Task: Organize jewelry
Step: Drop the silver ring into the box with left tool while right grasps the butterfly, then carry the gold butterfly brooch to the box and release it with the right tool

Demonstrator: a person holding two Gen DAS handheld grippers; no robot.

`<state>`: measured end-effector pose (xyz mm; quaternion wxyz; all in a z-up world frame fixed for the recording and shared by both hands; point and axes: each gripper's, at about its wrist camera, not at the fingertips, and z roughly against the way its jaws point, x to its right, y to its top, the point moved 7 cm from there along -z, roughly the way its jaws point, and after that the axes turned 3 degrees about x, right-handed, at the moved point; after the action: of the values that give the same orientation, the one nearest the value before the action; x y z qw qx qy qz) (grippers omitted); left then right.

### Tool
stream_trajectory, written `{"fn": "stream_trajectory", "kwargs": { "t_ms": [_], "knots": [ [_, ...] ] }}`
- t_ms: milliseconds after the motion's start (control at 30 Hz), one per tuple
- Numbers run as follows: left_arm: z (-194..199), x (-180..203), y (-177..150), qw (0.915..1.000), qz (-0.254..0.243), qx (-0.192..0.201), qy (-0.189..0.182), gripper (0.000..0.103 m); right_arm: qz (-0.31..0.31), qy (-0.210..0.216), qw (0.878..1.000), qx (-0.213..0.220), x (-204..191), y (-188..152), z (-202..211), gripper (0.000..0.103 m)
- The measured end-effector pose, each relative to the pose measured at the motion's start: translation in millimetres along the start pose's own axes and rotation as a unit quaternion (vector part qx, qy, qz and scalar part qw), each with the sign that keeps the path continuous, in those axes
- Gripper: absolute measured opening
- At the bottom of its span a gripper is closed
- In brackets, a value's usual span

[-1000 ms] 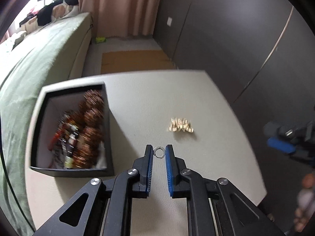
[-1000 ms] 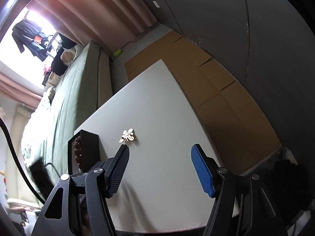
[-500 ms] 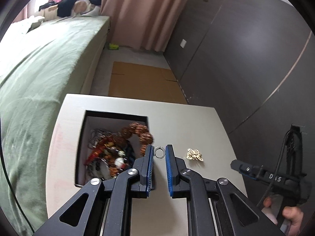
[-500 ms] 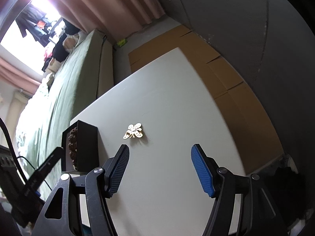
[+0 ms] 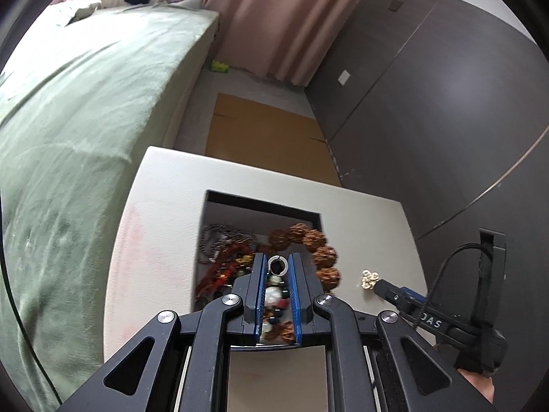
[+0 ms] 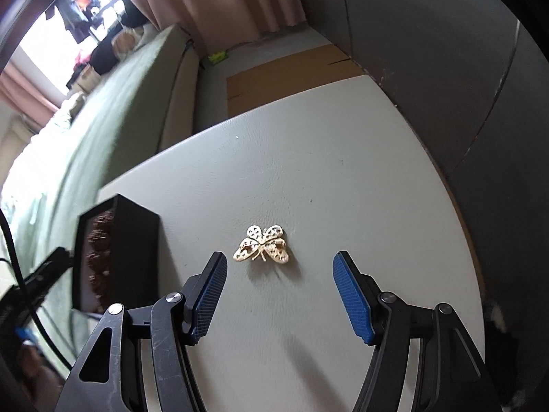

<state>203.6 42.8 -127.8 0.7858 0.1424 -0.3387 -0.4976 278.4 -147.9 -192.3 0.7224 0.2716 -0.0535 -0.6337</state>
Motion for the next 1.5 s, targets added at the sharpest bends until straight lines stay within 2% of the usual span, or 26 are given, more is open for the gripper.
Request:
{"fn": "stream_trajectory", "kwargs": {
  "t_ms": [267,300,333,367,400,467,533,733,800,933,1233,1367,1500],
  "knots": [
    [-2.9,-10.3,-0.1,0.9999,0.007,-0.009,0.007,0.014,0.049,-0.076,0.996,0.009,-8.8,4.7,-15.0,0.064],
    [-2.7,-10.9,0.1,0.9999,0.011,-0.012,0.002,0.014,0.050,-0.085,0.995,0.009,-8.2,4.9,-16.0,0.060],
    [-2.6,-10.8,-0.2,0.9998,0.014,-0.015,-0.003,0.015,0.056,-0.094,0.994,0.015,-9.1,5.5,-14.8,0.051],
    [-2.7,-11.6,-0.5,0.9997,0.019,-0.018,-0.004,0.019,0.061,-0.097,0.993,0.018,-10.5,6.6,-13.8,0.045],
    [-2.7,-13.4,-0.6,0.9995,0.024,-0.019,-0.003,0.023,0.061,-0.085,0.994,0.018,-13.3,5.8,-12.9,0.031],
    [-0.1,-14.7,-1.5,0.9994,0.033,-0.013,-0.001,0.042,0.062,-0.080,0.995,0.015,-15.9,5.0,-10.9,0.031],
    [3.0,-12.5,-1.9,0.9994,0.033,-0.007,-0.004,0.045,0.064,-0.079,0.995,0.013,-16.2,2.9,-8.8,0.031],
    [11.6,-6.2,-4.7,0.9996,0.026,-0.005,-0.010,0.046,0.036,-0.050,0.998,0.017,-14.3,1.3,5.6,0.031],
    [15.2,-7.8,-2.7,0.9995,0.030,0.000,-0.013,0.046,0.025,-0.030,0.999,0.023,-14.2,1.4,15.2,0.031],
    [27.1,-13.6,2.5,0.9989,0.042,0.020,-0.012,0.060,0.017,0.016,0.999,0.044,-23.6,4.6,31.5,0.031],
    [39.0,-33.9,13.1,0.9969,0.068,0.036,-0.012,0.061,0.023,0.133,0.986,0.099,-62.1,8.4,75.9,0.031],
    [41.4,-46.6,18.9,0.9955,0.084,0.044,-0.007,0.061,0.028,0.189,0.977,0.099,-86.3,16.1,71.0,0.031],
    [43.4,-56.8,21.4,0.9940,0.098,0.048,-0.001,0.061,0.043,0.239,0.966,0.086,-117.3,8.8,69.0,0.031]
  ]
}}
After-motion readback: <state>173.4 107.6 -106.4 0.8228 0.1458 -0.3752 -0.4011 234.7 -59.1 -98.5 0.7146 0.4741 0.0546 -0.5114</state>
